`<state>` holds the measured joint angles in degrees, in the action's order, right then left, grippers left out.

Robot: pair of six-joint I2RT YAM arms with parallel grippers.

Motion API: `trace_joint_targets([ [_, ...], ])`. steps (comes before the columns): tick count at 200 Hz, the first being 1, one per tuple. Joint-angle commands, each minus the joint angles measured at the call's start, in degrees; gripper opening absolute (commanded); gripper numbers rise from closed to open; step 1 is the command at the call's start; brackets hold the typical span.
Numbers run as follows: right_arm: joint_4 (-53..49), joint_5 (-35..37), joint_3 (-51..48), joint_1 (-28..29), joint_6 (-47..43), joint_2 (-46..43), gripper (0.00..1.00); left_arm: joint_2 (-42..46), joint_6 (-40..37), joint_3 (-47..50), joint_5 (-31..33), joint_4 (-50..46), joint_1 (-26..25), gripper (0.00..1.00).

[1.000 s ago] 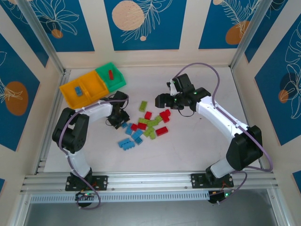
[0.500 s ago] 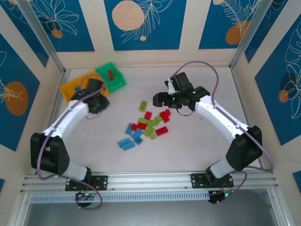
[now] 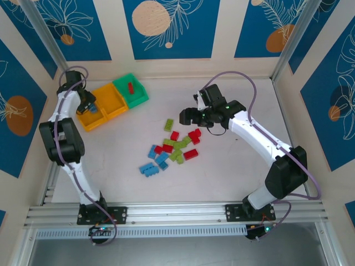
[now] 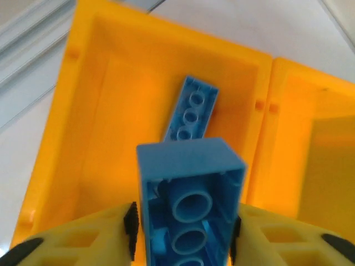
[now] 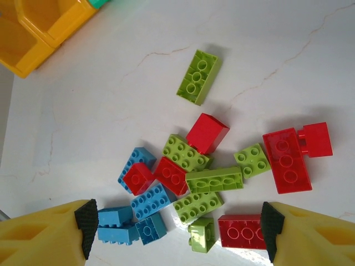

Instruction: Sort the legos into containers by color

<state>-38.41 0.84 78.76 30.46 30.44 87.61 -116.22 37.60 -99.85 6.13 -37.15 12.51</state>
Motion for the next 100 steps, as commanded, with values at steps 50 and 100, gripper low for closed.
trace_joint_targets([
  [50,-2.1,-0.5,3.5,0.7,4.1,2.9,0.81,12.8,1.6,4.3,-8.9,-3.1,0.1,0.51],
  [100,-2.9,0.7,5.7,0.5,8.6,7.3,0.81,25.1,-5.3,13.3,-9.8,-3.4,-18.7,0.46],
])
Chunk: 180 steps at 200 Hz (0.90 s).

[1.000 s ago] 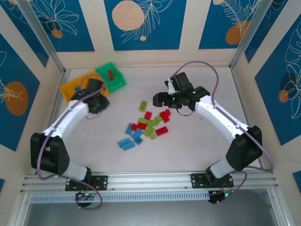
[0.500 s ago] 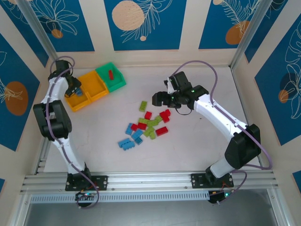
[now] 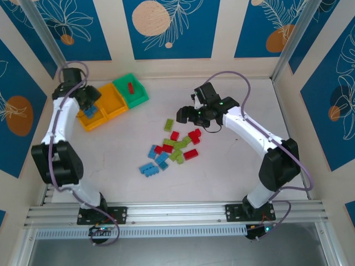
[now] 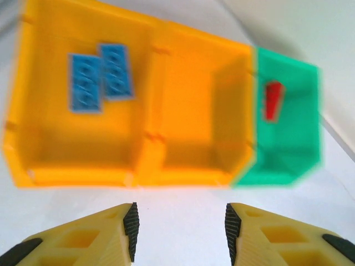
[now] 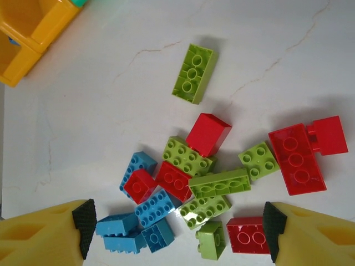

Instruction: Sort the legos into containers by color

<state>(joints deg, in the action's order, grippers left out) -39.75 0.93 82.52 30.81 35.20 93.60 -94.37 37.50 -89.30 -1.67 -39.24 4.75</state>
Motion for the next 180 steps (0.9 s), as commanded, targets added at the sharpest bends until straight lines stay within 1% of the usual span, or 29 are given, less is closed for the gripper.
trace_joint_targets([
  [1,-1.5,0.8,1.9,0.2,3.9,1.3,0.81,3.3,-5.5,2.8,-1.9,-1.2,-11.5,0.46],
  [21,-1.3,1.1,0.8,-1.2,6.2,1.1,0.82,2.7,-8.4,4.1,-0.6,0.0,-20.6,0.46],
  [34,-1.0,1.4,-0.7,-2.3,7.7,0.4,0.83,0.6,-10.2,4.5,1.1,1.4,-26.2,0.46],
  [48,-0.6,0.8,-2.9,-3.9,9.2,-0.9,0.83,-3.2,-12.4,3.0,2.2,1.8,-30.8,0.48],
  [62,-0.1,-0.5,-5.0,-5.2,10.1,-2.4,0.83,-7.5,-14.1,1.0,2.7,2.3,-34.0,0.51],
  [72,-0.1,-1.0,-6.3,-5.8,10.2,-3.6,0.83,-10.3,-14.8,-0.3,1.8,3.1,-35.1,0.53],
  [91,-0.1,-0.7,-8.3,-6.0,9.9,-5.8,0.83,-15.8,-15.1,-2.9,0.5,4.0,-35.5,0.63],
  [125,0.4,0.8,-10.6,-6.5,10.1,-8.7,0.83,-25.4,-19.1,-9.9,-1.4,2.0,-36.0,0.7],
  [137,0.5,0.6,-10.7,-6.7,10.2,-9.1,0.83,-28.1,-19.8,-12.0,1.5,0.4,-36.3,0.7],
  [150,0.2,0.6,-10.7,-6.8,10.1,-9.2,0.83,-30.3,-20.4,-13.0,2.8,0.2,-36.2,0.68],
  [162,0.1,0.5,-10.6,-6.7,10.1,-9.3,0.83,-32.1,-20.8,-13.9,2.4,0.3,-36.3,0.63],
  [180,0.0,0.3,-10.4,-6.8,10.1,-9.2,0.83,-34.9,-20.4,-16.4,2.3,-2.3,-36.3,0.53],
])
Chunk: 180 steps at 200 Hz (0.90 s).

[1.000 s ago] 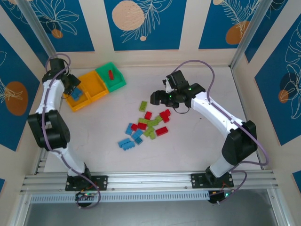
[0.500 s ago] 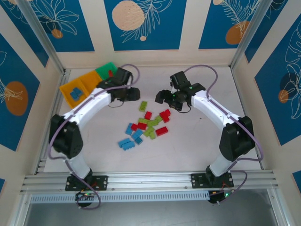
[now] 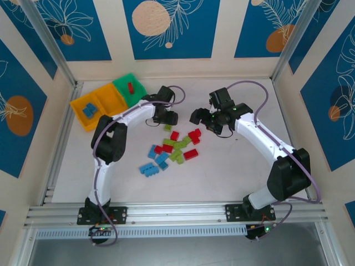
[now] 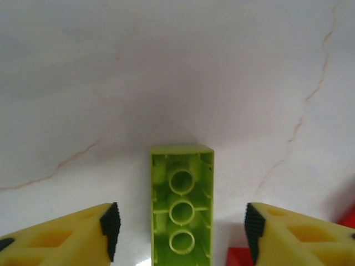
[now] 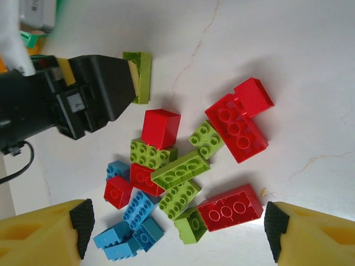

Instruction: Sort the legos into containers by color

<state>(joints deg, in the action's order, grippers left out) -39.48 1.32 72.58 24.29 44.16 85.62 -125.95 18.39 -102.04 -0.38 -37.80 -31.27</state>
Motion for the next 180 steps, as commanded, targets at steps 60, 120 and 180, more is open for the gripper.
trace_joint_targets([
  [60,0.6,-0.7,0.0,0.0,2.0,-1.0,0.83,-2.6,-0.2,-3.4,3.0,-5.2,0.0,0.31],
  [120,0.0,0.0,0.8,0.3,1.5,-1.3,0.83,11.5,1.0,1.0,8.0,-3.3,7.1,0.26],
  [180,0.1,-0.1,0.6,0.4,1.5,-1.5,0.83,13.1,3.6,-0.6,17.1,-1.1,23.7,0.27],
])
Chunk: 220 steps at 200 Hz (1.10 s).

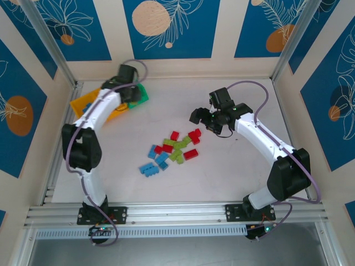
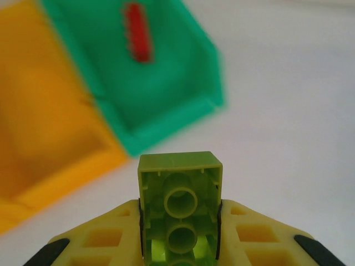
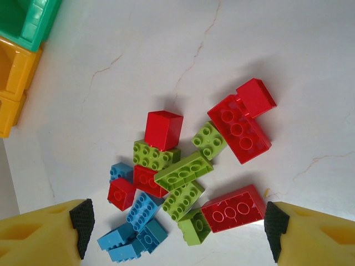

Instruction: Sort the legos into containers by color

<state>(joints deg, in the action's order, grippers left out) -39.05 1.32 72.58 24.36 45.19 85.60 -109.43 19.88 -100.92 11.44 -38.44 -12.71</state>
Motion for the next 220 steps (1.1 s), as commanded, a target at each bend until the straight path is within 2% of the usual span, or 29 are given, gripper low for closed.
trace_joint_targets([
  [1,-0.3,-0.1,0.6,0.3,0.5,-1.4,0.83,-3.7,2.2,-1.9,5.4,-0.5,5.4,0.27],
  [31,-0.7,-0.4,1.0,0.3,0.3,-1.2,0.83,-12.4,5.2,-12.6,2.1,-4.1,10.8,0.28],
  [40,-0.9,-0.4,1.2,0.3,0.2,-1.1,0.83,-15.0,5.1,-15.9,0.4,-4.9,11.5,0.34],
  [56,-1.5,0.3,1.6,0.4,0.0,-1.1,0.83,-18.1,3.8,-20.9,-0.7,-6.4,11.8,0.52],
  [85,-2.9,1.4,1.8,0.3,0.0,-0.3,0.84,-16.6,3.3,-22.6,-1.7,-7.7,11.9,0.58],
  [100,-3.2,1.9,1.6,0.3,0.4,0.8,0.84,-12.7,3.5,-19.0,-5.0,-6.0,11.8,0.58],
  [126,-4.4,3.1,2.2,0.3,0.8,4.4,0.84,-3.0,2.4,-8.6,-18.6,0.1,11.0,0.56],
  [139,-5.3,4.7,3.0,0.4,0.5,6.9,0.84,2.8,0.8,-3.4,-22.6,1.6,8.9,0.55],
  [168,-6.6,10.6,4.6,0.9,-1.2,13.0,0.84,15.8,-9.7,8.2,-25.9,3.3,0.4,0.55],
  [185,-6.0,11.7,5.5,0.8,-3.9,16.3,0.82,22.2,-17.7,14.8,-31.5,3.3,-3.8,0.57],
  [203,-4.4,11.5,6.5,0.5,-6.6,19.3,0.78,27.6,-21.5,21.5,-38.0,3.4,-5.4,0.6],
  [220,-3.2,9.8,7.9,-0.1,-7.3,21.8,0.73,31.3,-22.0,26.6,-39.7,3.7,-5.5,0.61],
])
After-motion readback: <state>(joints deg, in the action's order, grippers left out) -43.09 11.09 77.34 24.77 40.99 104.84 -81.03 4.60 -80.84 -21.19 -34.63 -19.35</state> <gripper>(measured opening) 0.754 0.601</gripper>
